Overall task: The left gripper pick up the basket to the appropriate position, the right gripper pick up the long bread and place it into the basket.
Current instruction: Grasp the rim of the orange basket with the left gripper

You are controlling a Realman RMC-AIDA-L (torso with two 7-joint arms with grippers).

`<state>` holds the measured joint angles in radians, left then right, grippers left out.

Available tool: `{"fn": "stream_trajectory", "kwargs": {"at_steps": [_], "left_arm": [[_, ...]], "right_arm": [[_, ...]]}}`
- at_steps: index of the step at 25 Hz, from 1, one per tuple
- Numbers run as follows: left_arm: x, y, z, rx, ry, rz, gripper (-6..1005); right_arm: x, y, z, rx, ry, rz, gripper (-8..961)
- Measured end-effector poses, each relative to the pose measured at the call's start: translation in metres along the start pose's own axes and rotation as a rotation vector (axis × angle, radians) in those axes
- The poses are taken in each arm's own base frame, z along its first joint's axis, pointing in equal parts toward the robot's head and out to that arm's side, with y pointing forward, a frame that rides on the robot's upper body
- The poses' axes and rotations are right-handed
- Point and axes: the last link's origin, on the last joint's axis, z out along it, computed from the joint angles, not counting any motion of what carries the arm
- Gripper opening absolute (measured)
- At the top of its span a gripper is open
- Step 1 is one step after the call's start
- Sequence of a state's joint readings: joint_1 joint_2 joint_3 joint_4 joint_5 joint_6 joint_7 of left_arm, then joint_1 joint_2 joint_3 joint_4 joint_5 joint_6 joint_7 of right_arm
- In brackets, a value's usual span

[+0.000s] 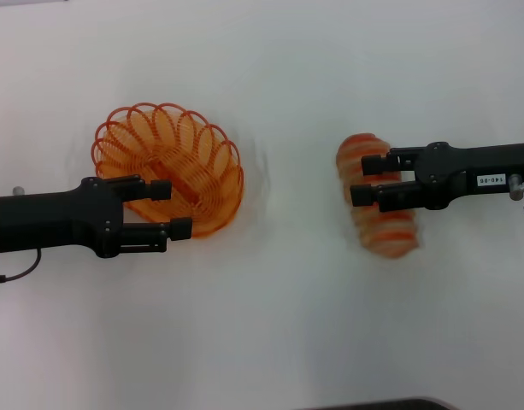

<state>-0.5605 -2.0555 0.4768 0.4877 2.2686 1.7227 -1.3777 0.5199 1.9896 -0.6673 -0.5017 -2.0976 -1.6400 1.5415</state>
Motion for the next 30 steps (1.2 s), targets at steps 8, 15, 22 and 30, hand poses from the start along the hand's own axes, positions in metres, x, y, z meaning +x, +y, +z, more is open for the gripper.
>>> {"fn": "stream_trajectory", "kwargs": {"at_steps": [8, 15, 22, 30], "left_arm": [[0.000, 0.000, 0.000, 0.000, 0.000, -0.002, 811], [0.000, 0.000, 0.000, 0.001, 0.002, -0.003, 799], [0.022, -0.011, -0.006, 0.028, 0.000, -0.056, 795], [0.088, -0.032, -0.011, 0.092, -0.104, -0.070, 795]], "right_arm": [[0.000, 0.000, 0.001, 0.000, 0.002, 0.001, 825], [0.000, 0.000, 0.001, 0.002, 0.002, 0.000, 825], [0.000, 0.000, 0.001, 0.002, 0.000, -0.014, 824], [-0.002, 0.001, 0.005, -0.006, -0.011, -0.085, 824]]}}
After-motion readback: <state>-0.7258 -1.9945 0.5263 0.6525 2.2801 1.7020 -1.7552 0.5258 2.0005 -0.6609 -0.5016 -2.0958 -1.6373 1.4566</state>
